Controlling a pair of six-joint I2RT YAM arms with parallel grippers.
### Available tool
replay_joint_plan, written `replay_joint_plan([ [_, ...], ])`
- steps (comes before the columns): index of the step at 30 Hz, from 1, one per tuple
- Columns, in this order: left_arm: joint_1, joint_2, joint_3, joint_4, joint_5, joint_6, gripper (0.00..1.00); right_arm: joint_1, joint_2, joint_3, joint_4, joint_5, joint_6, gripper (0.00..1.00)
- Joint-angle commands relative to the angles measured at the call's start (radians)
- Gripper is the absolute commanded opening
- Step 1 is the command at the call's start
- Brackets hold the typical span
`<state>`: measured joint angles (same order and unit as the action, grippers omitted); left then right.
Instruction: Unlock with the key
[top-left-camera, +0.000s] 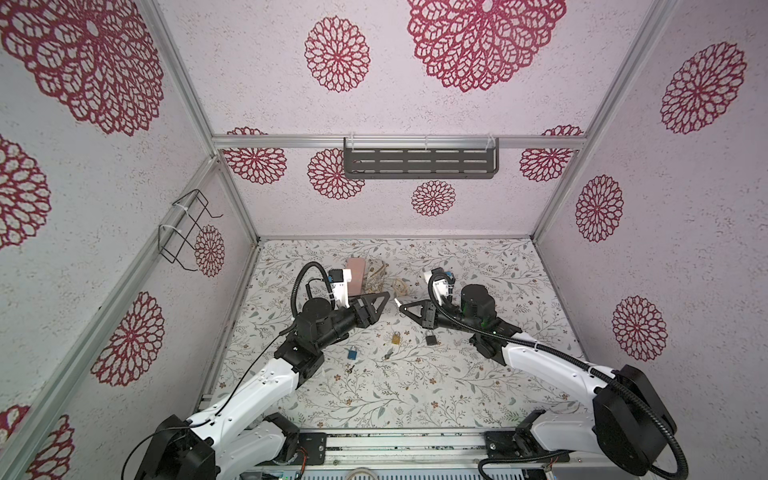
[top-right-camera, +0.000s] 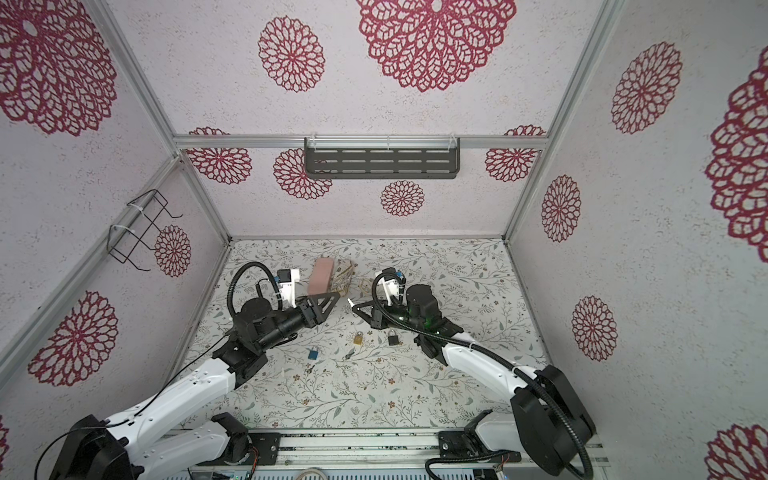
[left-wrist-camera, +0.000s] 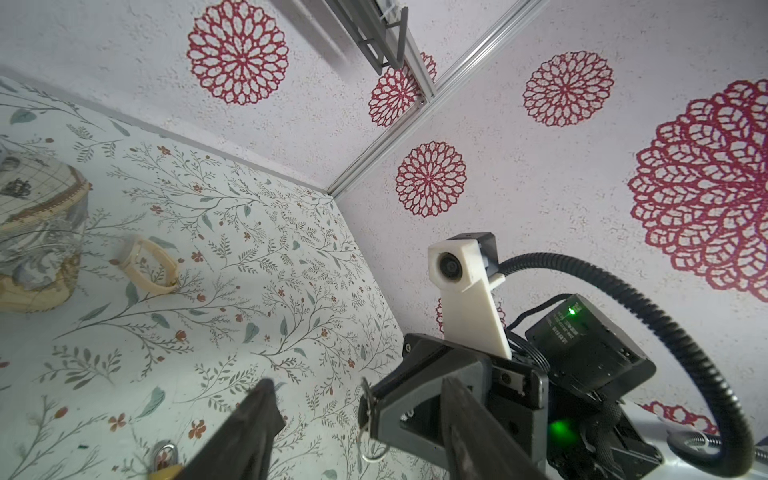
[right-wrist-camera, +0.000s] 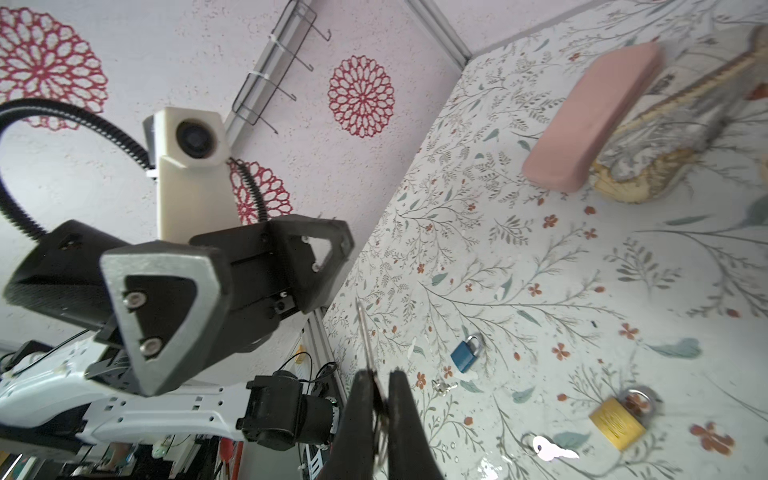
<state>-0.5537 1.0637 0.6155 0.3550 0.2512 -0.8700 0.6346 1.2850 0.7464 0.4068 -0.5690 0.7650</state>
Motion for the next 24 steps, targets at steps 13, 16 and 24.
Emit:
replay_joint_plan([
  [13,-0.161,0.266,0.329,-0.569,-0.282,-0.102,0.71,-0.162,-0.251,-0.133,-0.421,0.169,-0.073,0.00],
  [16,-0.205,0.377,0.429,-0.681,-0.322,-0.102,0.71,-0.179,-0.287,-0.182,-0.461,0.188,-0.054,0.00],
  [24,-0.269,0.637,0.643,-0.841,-0.352,-0.093,0.72,-0.190,-0.336,-0.270,-0.507,0.219,-0.010,0.00],
])
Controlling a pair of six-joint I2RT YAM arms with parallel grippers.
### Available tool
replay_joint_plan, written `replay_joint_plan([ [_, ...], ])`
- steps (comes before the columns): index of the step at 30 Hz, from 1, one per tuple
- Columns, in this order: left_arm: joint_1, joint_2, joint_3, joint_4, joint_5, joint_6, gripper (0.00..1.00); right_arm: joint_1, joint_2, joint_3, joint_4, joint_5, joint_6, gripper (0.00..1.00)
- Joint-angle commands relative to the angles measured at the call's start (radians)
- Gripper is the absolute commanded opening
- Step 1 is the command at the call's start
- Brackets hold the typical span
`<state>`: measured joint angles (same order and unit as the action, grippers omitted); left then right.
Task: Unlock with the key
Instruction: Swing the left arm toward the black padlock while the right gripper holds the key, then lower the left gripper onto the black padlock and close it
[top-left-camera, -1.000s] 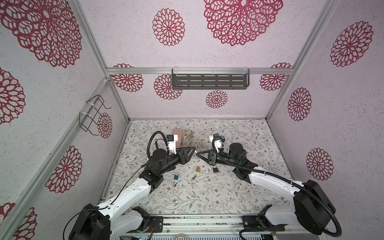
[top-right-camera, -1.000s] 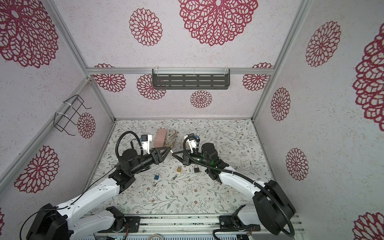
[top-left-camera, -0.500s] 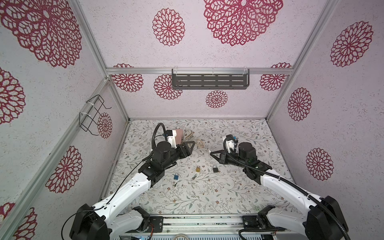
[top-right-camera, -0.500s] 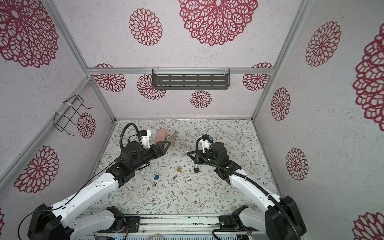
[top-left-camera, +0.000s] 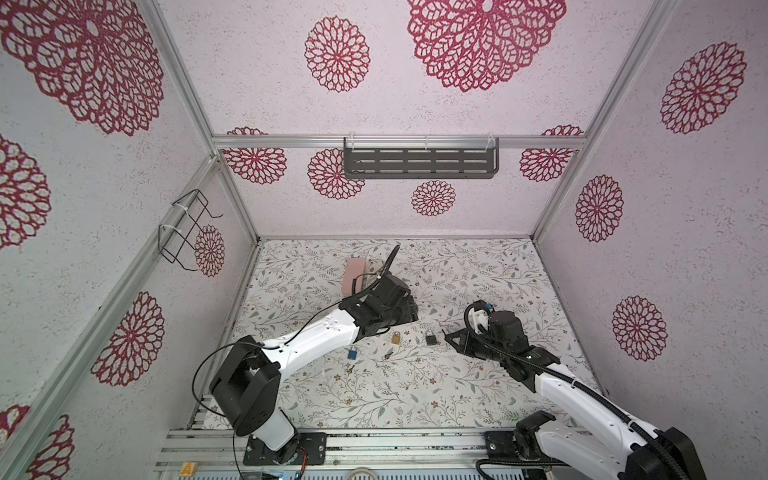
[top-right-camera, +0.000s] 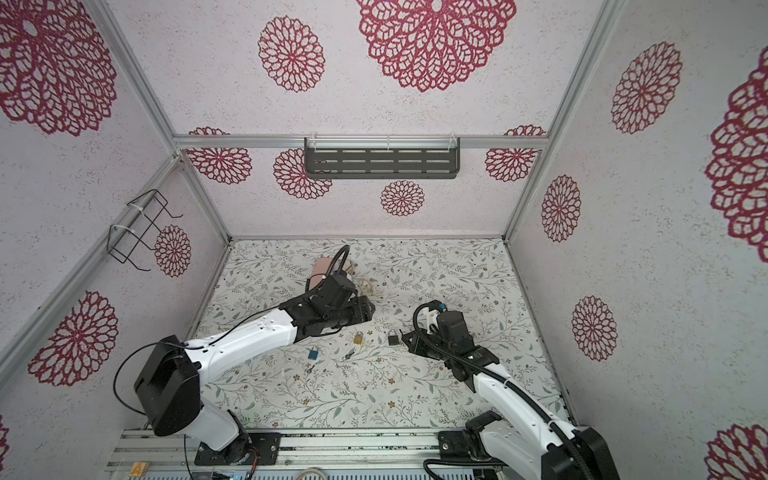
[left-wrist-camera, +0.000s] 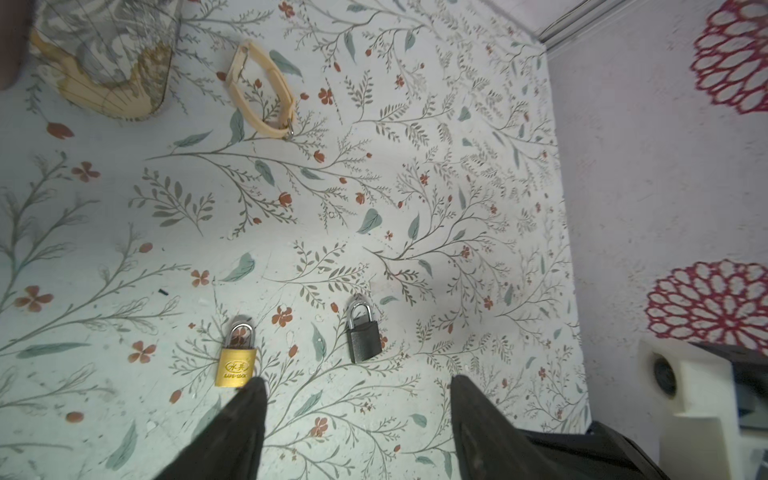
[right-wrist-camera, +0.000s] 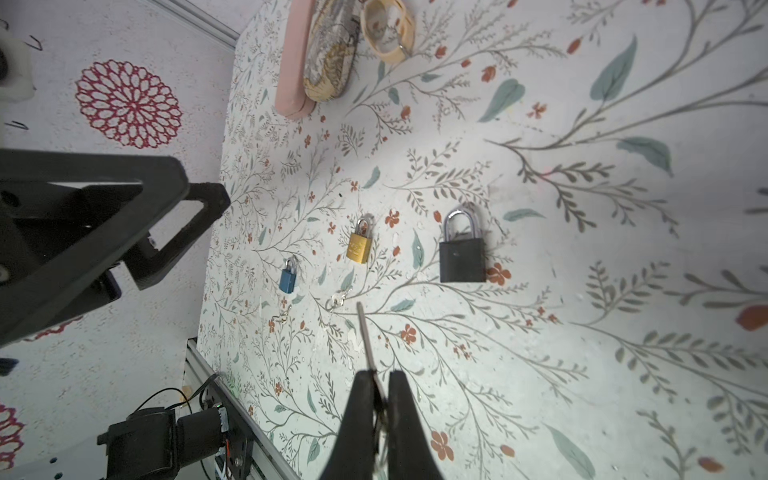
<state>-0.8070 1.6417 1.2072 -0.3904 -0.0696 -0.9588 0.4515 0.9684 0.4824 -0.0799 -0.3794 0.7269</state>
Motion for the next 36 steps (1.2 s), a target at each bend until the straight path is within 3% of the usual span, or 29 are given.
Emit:
replay_joint_plan([
  [1,-0.020,0.093,0.081,-0.121,-0.033,-0.004,0.72,-0.008,-0.016,-0.011,-0.022,0.032,0.033,0.00],
  [19,-0.078,0.477,0.396,-0.256,-0.064,0.045,0.70,-0.053,0.066,-0.044,-0.040,0.024,0.030,0.00],
  [36,-0.154,0.675,0.634,-0.415,-0.134,0.121,0.72,-0.074,0.094,-0.045,-0.023,-0.016,0.021,0.00],
])
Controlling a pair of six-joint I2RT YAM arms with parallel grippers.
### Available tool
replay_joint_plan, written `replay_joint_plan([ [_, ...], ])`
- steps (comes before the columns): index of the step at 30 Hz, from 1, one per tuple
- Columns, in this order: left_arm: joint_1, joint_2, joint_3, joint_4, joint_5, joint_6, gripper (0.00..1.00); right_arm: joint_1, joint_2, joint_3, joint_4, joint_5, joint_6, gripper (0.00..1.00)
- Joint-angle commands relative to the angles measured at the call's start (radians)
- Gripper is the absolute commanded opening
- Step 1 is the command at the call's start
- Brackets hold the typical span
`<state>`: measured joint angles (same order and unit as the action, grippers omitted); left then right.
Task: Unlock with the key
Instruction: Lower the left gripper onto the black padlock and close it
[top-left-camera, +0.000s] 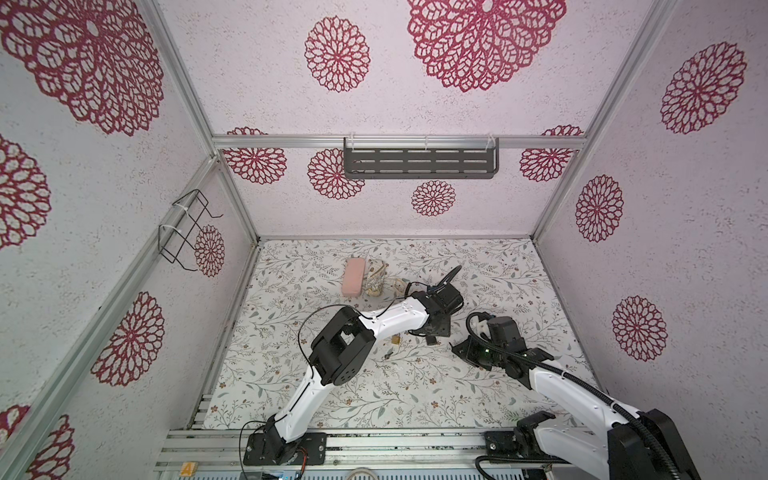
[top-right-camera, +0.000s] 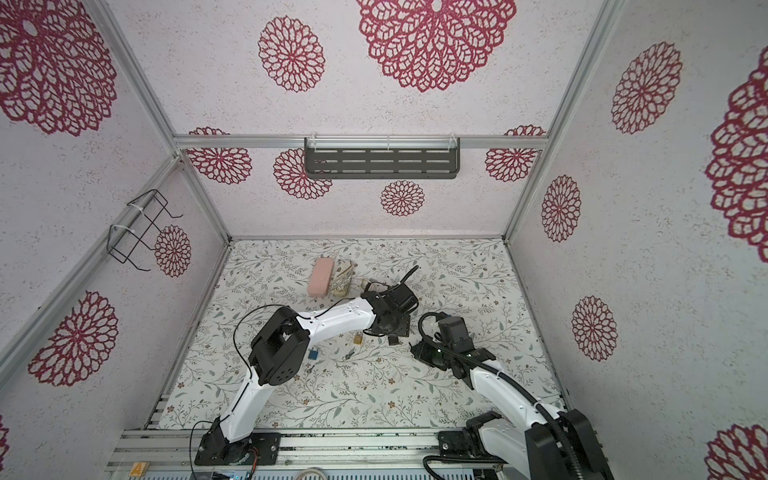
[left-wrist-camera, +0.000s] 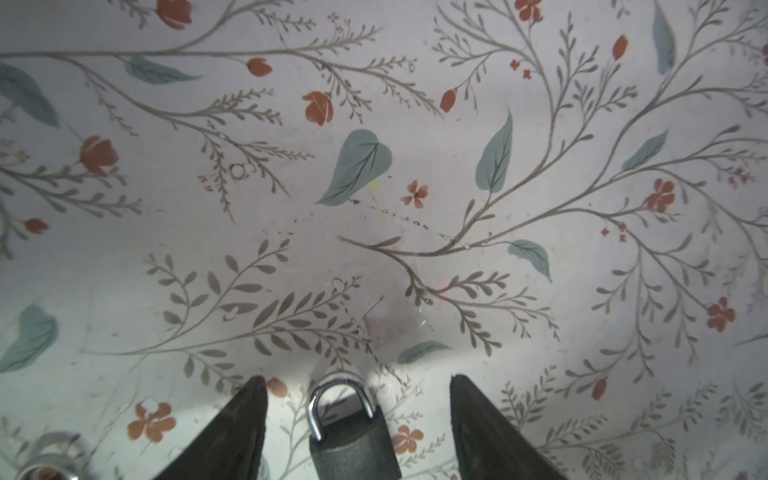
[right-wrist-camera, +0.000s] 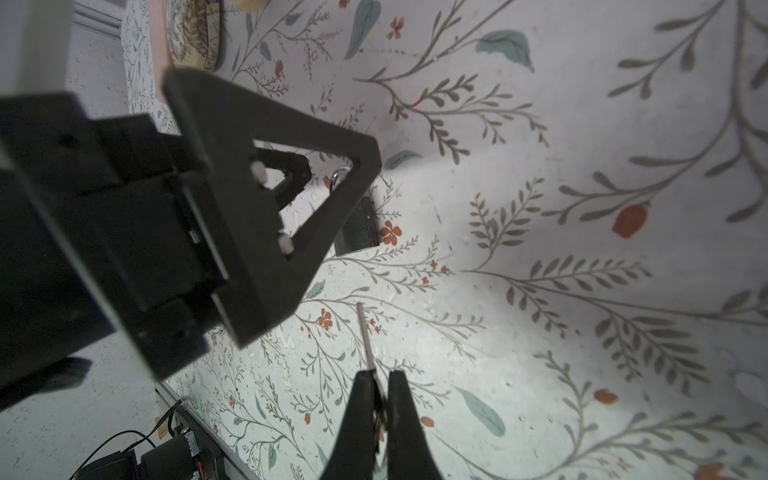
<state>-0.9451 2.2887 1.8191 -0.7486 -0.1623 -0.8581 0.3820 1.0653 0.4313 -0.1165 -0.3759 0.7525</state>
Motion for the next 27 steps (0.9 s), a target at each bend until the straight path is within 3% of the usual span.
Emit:
replay_joint_plan([
  [1,-0.018,0.035,0.030,-0.065,-0.041,0.023,0.73,-0.005,-0.003,0.006,0.012,-0.021,-0.006,0.00],
  [6,-0.032,0.065,0.072,-0.134,-0.048,0.045,0.73,-0.005,0.003,0.004,0.018,-0.027,-0.006,0.00],
  [20,-0.047,-0.036,-0.062,-0.133,0.000,0.069,0.69,-0.005,0.004,0.004,0.029,-0.030,0.003,0.00],
  [27,-0.050,0.010,-0.006,-0.125,0.040,0.100,0.67,-0.006,0.008,0.007,0.029,-0.029,0.001,0.00],
])
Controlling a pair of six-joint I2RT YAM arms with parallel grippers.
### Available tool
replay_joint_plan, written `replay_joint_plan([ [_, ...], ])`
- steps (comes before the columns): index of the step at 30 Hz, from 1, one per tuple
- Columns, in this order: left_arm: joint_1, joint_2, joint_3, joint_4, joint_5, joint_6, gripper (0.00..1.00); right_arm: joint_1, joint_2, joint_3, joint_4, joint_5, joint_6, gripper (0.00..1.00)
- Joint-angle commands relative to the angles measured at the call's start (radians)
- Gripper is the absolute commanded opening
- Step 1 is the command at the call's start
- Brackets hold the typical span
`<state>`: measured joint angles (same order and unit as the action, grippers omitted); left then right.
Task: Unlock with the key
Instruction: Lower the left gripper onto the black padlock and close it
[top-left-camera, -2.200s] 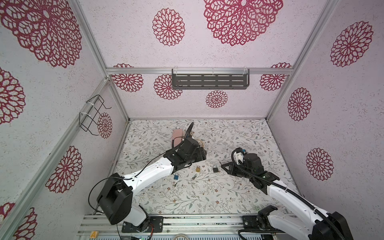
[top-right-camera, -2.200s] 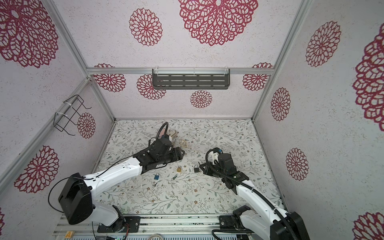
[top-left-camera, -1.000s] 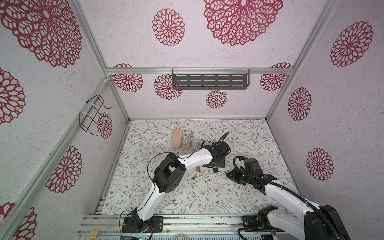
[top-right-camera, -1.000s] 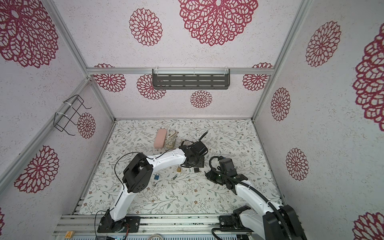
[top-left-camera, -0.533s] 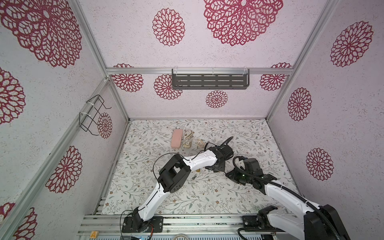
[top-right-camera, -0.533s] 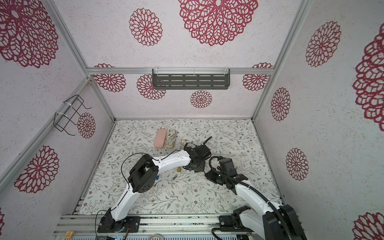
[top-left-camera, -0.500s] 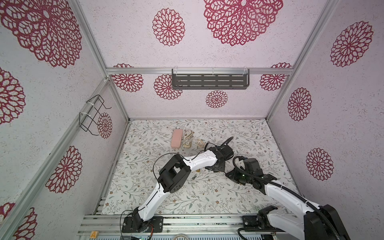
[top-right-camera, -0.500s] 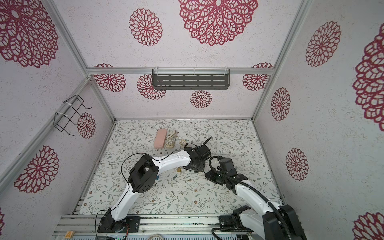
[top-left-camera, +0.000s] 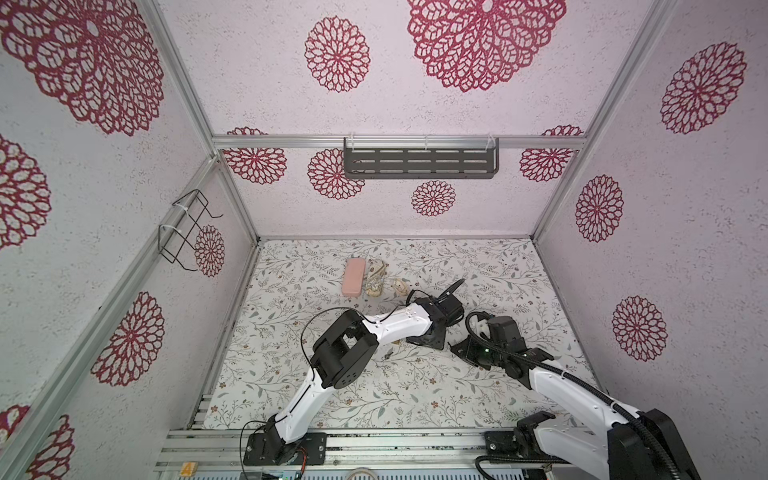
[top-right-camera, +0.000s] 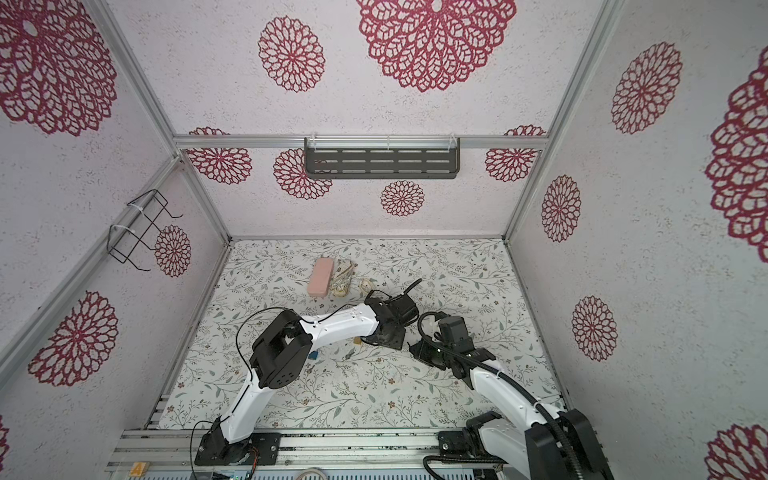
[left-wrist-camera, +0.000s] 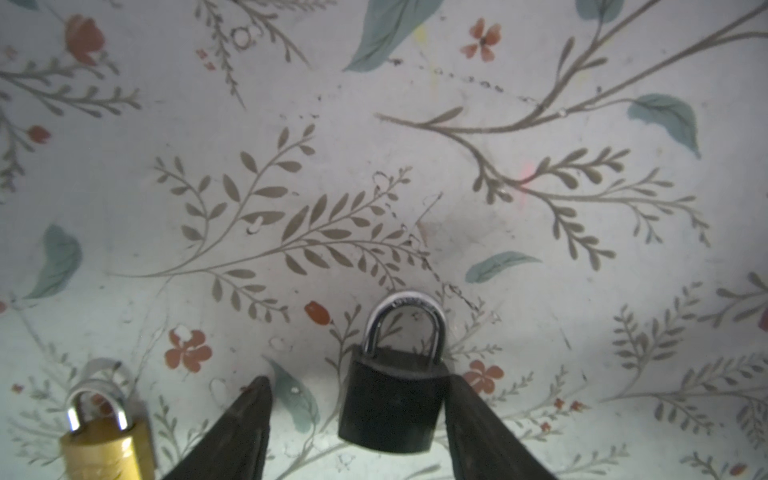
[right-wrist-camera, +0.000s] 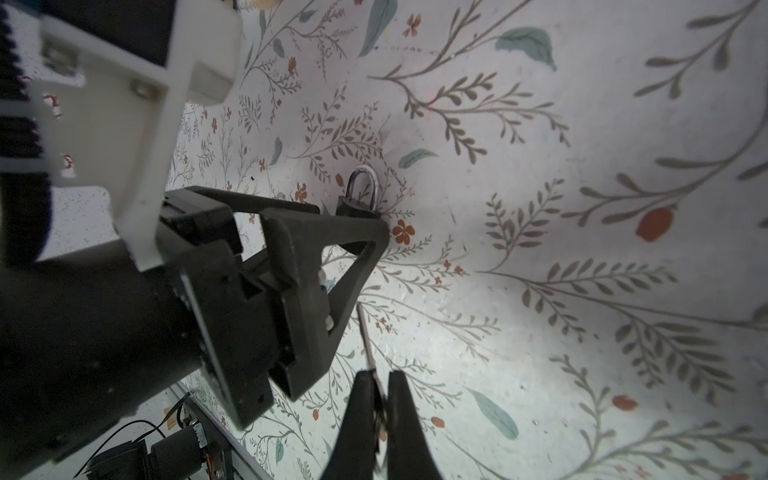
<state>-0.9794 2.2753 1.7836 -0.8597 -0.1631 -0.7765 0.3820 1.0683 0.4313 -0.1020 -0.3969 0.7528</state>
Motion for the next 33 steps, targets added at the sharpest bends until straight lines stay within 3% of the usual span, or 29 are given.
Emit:
replay_joint_plan([
  [1,-0.016,0.029,0.037,-0.015,0.048,0.022,0.66,-0.006,0.002,0.006,0.012,-0.007,0.000,0.00],
  [22,-0.015,0.095,0.084,-0.058,-0.011,0.042,0.51,-0.005,0.014,0.014,0.021,-0.016,0.003,0.00],
  [33,-0.012,0.091,0.075,-0.056,-0.006,0.042,0.35,-0.005,0.011,0.021,0.010,-0.010,-0.001,0.00],
])
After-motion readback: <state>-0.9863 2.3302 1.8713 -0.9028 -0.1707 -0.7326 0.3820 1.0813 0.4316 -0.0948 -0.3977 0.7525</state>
